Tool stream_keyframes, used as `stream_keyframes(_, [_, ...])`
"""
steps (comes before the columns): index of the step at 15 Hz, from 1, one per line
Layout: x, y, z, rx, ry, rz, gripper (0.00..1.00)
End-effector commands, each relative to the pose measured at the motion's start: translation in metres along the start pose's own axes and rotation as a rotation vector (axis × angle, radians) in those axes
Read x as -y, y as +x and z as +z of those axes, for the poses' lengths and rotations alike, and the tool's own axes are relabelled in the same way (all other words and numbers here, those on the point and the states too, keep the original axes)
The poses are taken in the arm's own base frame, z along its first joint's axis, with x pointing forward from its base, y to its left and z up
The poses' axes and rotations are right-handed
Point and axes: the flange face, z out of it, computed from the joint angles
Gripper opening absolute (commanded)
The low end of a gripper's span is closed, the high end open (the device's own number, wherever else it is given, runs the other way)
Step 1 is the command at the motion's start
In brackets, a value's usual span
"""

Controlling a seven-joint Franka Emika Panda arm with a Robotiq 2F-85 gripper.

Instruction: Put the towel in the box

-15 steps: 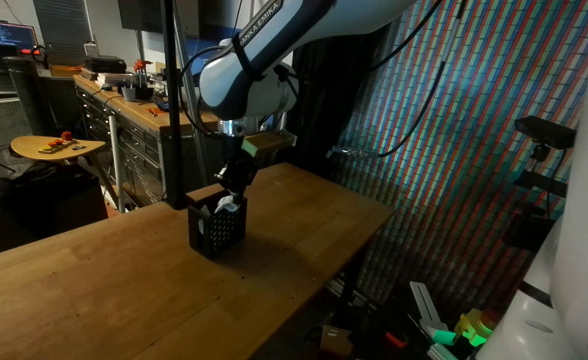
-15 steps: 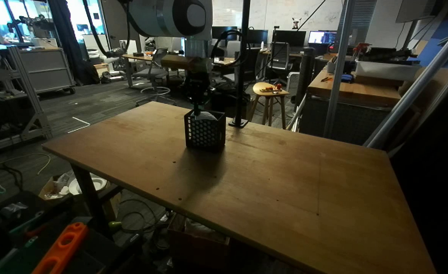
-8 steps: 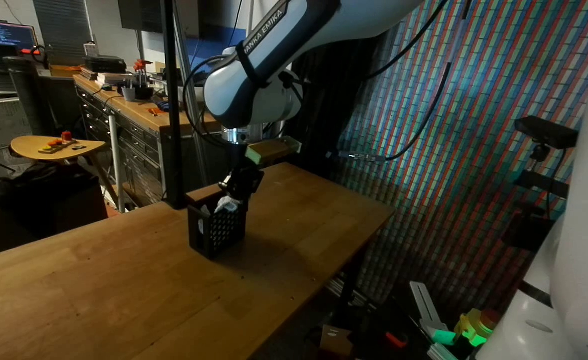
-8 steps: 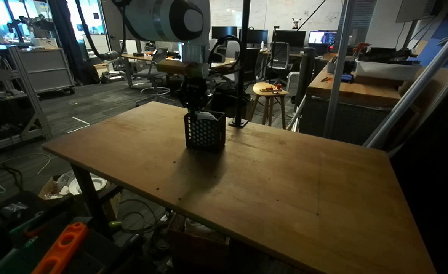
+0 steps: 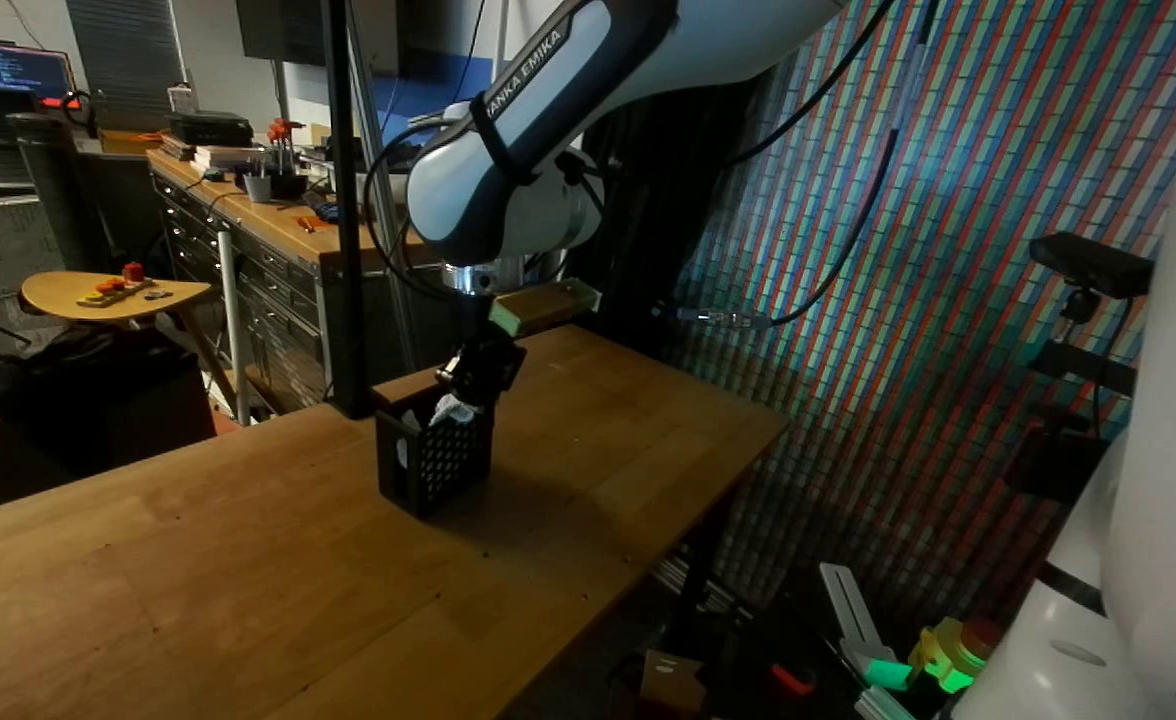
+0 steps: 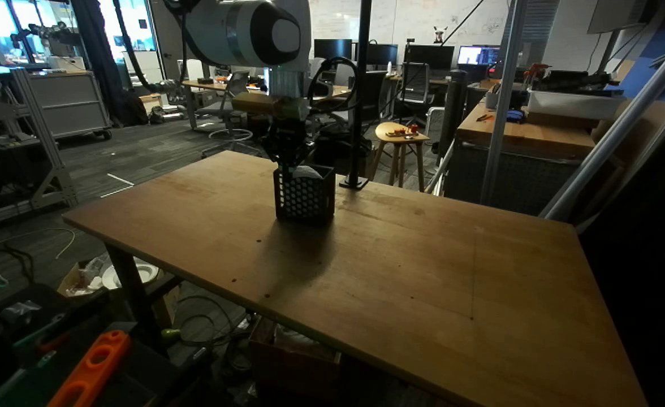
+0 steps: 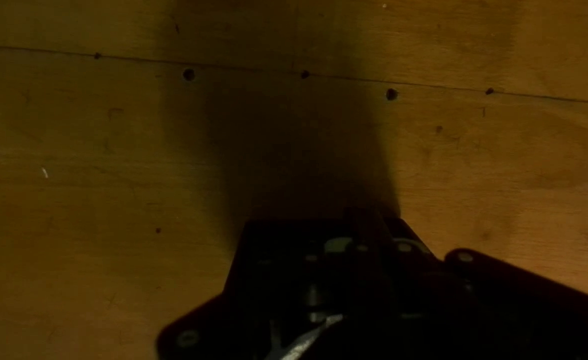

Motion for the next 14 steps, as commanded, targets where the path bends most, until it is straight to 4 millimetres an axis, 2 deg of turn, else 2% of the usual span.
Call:
stream_keyframes(1, [0.001,0.003,-0.004,-0.03,-0.013,-0.001,0.0])
stream_keyframes(9, [-0.001,0.011,-0.003,-0.071,-0.026,-0.01,0.0])
stream_keyframes(14, [-0.003,0.023,-0.014,-0.095,-0.052,-0.039,0.0])
